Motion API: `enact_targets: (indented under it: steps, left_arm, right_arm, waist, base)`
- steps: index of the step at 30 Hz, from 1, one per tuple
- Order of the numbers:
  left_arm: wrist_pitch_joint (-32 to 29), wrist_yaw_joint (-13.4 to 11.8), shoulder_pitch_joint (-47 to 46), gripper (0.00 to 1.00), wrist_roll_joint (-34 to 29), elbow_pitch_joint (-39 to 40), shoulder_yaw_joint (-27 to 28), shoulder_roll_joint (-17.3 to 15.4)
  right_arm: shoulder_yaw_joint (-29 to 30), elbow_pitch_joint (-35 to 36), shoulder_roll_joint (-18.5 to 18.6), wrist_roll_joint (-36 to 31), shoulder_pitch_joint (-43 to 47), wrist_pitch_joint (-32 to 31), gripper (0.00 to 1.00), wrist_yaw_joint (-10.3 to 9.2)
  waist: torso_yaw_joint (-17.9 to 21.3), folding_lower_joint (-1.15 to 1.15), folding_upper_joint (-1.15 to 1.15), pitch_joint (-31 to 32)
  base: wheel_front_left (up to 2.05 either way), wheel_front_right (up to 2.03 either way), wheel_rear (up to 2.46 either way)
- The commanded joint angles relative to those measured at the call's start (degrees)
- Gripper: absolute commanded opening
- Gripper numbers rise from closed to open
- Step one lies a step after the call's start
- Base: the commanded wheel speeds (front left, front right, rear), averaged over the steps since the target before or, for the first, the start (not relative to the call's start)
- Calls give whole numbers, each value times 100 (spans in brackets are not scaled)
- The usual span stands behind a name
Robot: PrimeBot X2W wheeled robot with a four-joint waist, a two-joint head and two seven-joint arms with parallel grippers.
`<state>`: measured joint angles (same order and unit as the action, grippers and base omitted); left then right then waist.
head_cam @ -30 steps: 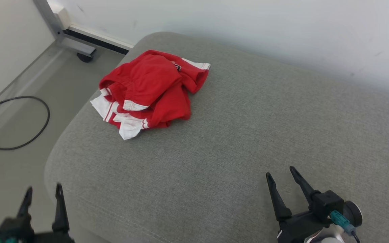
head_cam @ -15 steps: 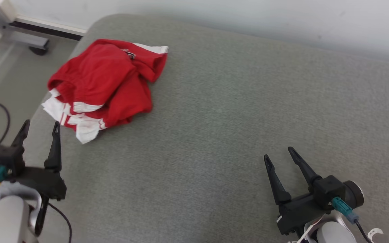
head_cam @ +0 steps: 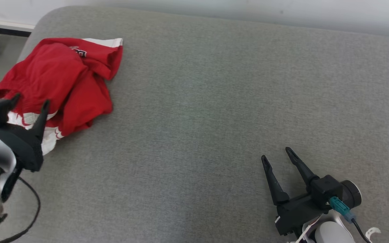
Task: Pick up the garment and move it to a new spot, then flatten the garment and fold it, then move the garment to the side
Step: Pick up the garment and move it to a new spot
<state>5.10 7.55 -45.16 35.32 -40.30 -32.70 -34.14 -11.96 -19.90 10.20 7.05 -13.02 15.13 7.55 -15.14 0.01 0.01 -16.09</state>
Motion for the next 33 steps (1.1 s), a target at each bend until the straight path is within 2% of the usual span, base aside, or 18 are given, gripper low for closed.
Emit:
enact_targets:
  steps: [1, 6, 9, 19, 20, 21, 27, 33]
  left_arm:
    - [-87, -13, -147, 100, 128, -107, -169, -85]
    - [-425, -13, -422, 100, 392, -492, -527, -242]
    - [-617, -13, -524, 100, 573, -836, -540, -247]
    - [-1030, -91, -481, 100, 1027, -1915, -357, 35]
    - [-1061, -82, -467, 65, 1053, -1974, -360, 52]
    - [-1058, -91, -456, 0, 1124, -2044, -316, 73]
    - [-932, -147, -491, 0, 1163, -2236, -286, 99]
    - [-396, -189, -855, 0, 888, -2146, -379, -39]
  right_arm:
    - [-30, -17, 13, 29, -89, 2, 100, -12]
    - [-44, -30, 21, 39, -110, 2, 100, -12]
    - [-42, -36, 40, 51, -149, 2, 100, -12]
    - [-29, -108, 46, 138, -193, 2, 100, -12]
    - [-28, -115, 47, 146, -196, 2, 100, -12]
    - [-34, -120, 41, 146, -197, 2, 100, -12]
    - [-41, -149, -30, 143, -193, 2, 100, -12]
    - [-31, -210, -138, 181, -97, 2, 100, -12]
  waist:
    - [165, -1, -1, -52]
    - [362, -1, -1, -91]
    - [481, -1, -1, -130]
    - [784, -1, -1, -189]
    - [796, -1, -1, -186]
    - [809, -1, -1, -176]
    - [856, -1, -1, -44]
    - [892, -1, -1, 238]
  base:
    - [0, 0, 0]
    - [0, 0, 0]
    - [0, 0, 0]
    - [0, 0, 0]
    - [0, 0, 0]
    - [0, 0, 0]
    - [0, 0, 0]
    - [0, 0, 0]
